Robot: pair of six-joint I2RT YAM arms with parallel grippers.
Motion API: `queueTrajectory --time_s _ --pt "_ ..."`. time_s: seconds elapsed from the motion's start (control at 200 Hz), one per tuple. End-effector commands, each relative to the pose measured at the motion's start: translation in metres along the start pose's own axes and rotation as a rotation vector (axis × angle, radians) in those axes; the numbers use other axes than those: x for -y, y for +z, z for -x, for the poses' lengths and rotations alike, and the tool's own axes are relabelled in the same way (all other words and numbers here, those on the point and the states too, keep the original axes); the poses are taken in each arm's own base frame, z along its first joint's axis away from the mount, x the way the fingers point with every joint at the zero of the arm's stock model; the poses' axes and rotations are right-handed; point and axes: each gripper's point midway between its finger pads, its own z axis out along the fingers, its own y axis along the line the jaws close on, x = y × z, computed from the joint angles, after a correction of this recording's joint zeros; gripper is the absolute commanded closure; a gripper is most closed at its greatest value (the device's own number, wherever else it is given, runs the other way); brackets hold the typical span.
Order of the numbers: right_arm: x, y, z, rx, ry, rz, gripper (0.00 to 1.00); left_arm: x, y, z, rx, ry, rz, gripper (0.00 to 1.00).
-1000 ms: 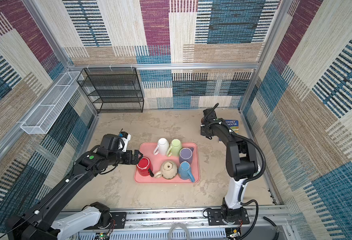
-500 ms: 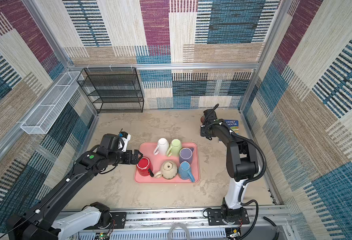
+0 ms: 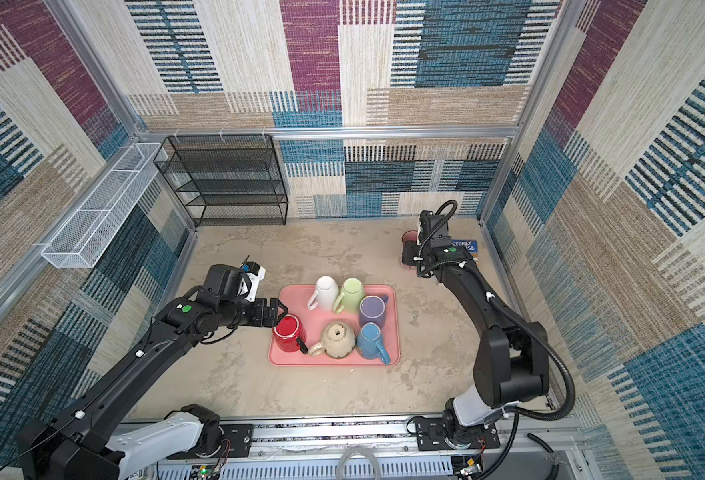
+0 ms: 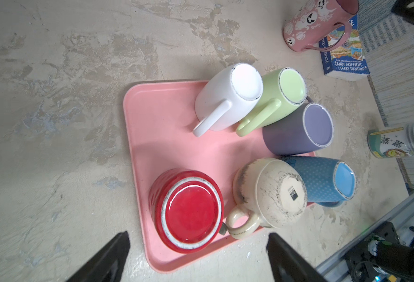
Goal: Turn the mug right side up
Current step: 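Move the left gripper over the upside-down white mug while the right returns to the tray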
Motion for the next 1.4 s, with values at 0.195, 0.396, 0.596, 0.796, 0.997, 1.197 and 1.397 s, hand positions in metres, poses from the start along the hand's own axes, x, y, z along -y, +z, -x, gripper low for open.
queueTrajectory --time_s 0.195,0.396,0.596,0.796,0.997,1.197,1.397 --pt "-0.071 -0.046 0.002 0.163 0.021 0.309 0.32 0.005 0.001 -0.006 -0.081 0.082 0.024 0.25" --pt "-0.091 -0.065 -0.02 0.174 0.052 0.468 0.31 0.007 0.001 -0.01 -0.104 0.108 0.051 0.27" --pt "-0.097 -0.072 -0.031 0.179 0.042 0.523 0.27 0.007 0.002 -0.012 -0.126 0.155 0.063 0.0" --pt "-0.093 -0.065 -0.044 0.168 0.054 0.513 0.21 0.009 0.013 -0.01 -0.177 0.193 0.054 0.07" --pt "-0.09 -0.056 -0.053 0.153 0.071 0.505 0.22 0.01 0.029 -0.007 -0.223 0.195 0.068 0.26" --pt "-0.088 -0.052 -0.065 0.139 0.052 0.502 0.23 0.022 0.045 0.006 -0.243 0.259 0.056 0.29" --pt "-0.089 -0.058 -0.069 0.161 0.038 0.526 0.26 0.033 0.068 0.024 -0.272 0.368 0.011 0.31"
